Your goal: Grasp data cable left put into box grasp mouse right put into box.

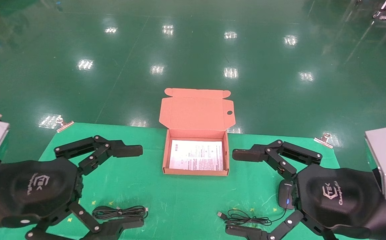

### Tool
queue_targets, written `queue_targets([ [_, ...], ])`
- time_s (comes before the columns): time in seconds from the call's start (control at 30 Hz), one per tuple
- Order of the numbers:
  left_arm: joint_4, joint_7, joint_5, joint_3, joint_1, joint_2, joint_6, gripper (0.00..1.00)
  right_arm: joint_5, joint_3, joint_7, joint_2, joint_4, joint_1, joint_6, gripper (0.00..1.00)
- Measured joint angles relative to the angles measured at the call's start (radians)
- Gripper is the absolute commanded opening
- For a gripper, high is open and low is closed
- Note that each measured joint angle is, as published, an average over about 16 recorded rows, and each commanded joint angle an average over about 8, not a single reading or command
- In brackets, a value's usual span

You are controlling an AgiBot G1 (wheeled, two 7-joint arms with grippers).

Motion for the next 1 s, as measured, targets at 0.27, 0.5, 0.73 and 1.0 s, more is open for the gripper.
queue_targets([
  [0.27, 0.000, 0.000, 0.000, 0.000, 0.000, 0.000, 0.000, 1.00, 0.000, 0.000, 0.000, 0.000, 0.000, 0.000, 0.000, 1.00],
  [0.5, 0.000, 0.000, 0.000, 0.000, 0.000, 0.001, 0.000, 1.00, -0.001, 0.000, 0.000, 0.001, 0.000, -0.001, -0.001, 1.00],
  [0.73, 0.007, -0.011, 0.028, 0.018, -0.015, 0.009, 0.004, 1.00, -0.028, -0.010, -0.006, 0.009, 0.002, 0.003, -0.008, 1.00],
  [1.0, 0.028, -0.061, 0.150, 0.089, -0.093, 0.032, 0.025, 1.00, -0.141, -0.049, -0.030, 0.027, 0.019, 0.039, -0.029, 1.00],
])
